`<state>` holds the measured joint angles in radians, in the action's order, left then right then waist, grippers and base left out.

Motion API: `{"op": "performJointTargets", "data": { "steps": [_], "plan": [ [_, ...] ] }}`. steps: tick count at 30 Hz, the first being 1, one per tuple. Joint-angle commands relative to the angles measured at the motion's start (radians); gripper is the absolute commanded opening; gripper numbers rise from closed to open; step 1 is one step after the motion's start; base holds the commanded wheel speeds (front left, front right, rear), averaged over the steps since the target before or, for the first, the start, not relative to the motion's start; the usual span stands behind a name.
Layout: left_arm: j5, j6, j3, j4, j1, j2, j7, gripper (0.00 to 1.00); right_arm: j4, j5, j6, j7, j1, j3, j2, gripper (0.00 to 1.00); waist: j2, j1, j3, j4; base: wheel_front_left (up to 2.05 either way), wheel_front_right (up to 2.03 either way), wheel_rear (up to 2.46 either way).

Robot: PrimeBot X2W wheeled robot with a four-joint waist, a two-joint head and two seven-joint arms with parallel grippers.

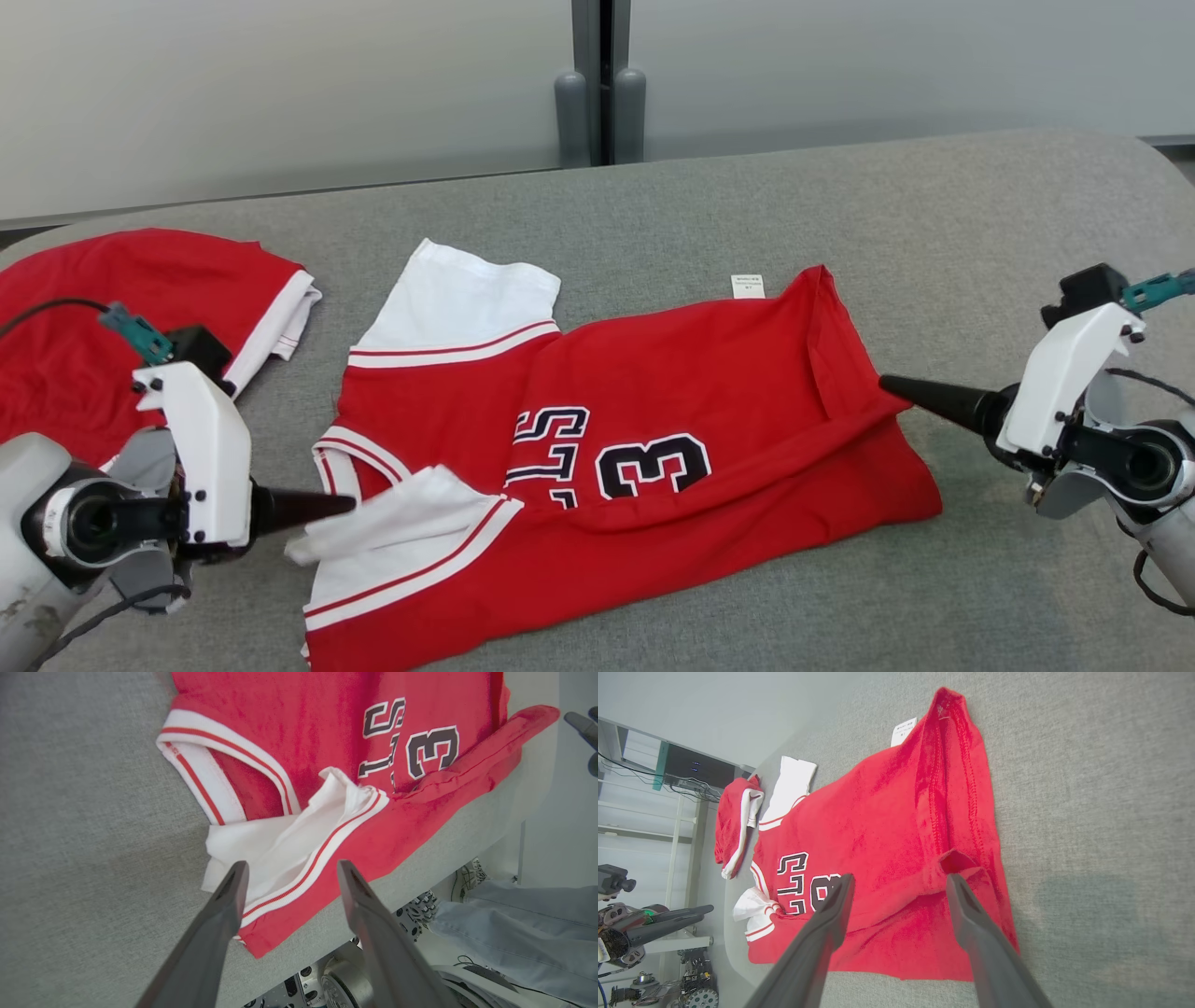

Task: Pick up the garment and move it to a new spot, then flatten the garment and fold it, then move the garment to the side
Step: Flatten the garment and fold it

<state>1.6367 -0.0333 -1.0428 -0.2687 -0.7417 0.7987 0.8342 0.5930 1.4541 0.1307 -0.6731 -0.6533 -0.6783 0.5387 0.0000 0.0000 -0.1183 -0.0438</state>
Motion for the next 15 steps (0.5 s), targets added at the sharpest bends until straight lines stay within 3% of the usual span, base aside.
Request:
{"op": "performJointTargets", "data": {
  "steps": [1, 5, 9, 12, 13, 15],
  "plan": [
    [-0.012, 0.021, 0.014, -0.004, -0.002, 0.004, -0.029, 1.0, -0.012, -0.006, 0.0, 0.03, 0.012, 0.013, 0.005, 1.0, 0.0, 0.0, 0.01, 0.007, 0.0, 0.0, 0.0],
    [-0.063, 0.077, 0.063, 0.015, 0.021, 0.012, -0.193, 1.0, -0.088, -0.021, 0.0, 0.169, 0.049, 0.061, 0.013, 1.0, 0.0, 0.0, 0.027, 0.019, 0.0, 0.0, 0.0],
    [-0.163, 0.092, 0.11, 0.051, 0.059, 0.019, -0.436, 1.0, -0.19, -0.054, 0.0, 0.34, 0.12, 0.106, 0.031, 1.0, 0.0, 0.0, 0.044, 0.033, 0.0, 0.0, 0.0],
    [-0.262, 0.049, 0.133, 0.086, 0.105, 0.034, -0.622, 1.0, -0.252, -0.089, 0.0, 0.469, 0.185, 0.138, 0.045, 1.0, 0.0, 0.0, 0.059, 0.04, 0.0, 0.0, 0.0],
    [-0.262, 0.049, 0.133, 0.086, 0.105, 0.034, -0.622, 1.0, -0.252, -0.089, 0.0, 0.469, 0.185, 0.138, 0.045, 1.0, 0.0, 0.0, 0.059, 0.04, 0.0, 0.0, 0.0],
    [-0.323, -0.003, 0.144, 0.115, 0.148, 0.036, -0.745, 1.0, -0.271, -0.129, 0.0, 0.557, 0.233, 0.156, 0.054, 1.0, 0.0, 0.0, 0.069, 0.044, 0.0, 0.0, 0.0]
  ]
}}
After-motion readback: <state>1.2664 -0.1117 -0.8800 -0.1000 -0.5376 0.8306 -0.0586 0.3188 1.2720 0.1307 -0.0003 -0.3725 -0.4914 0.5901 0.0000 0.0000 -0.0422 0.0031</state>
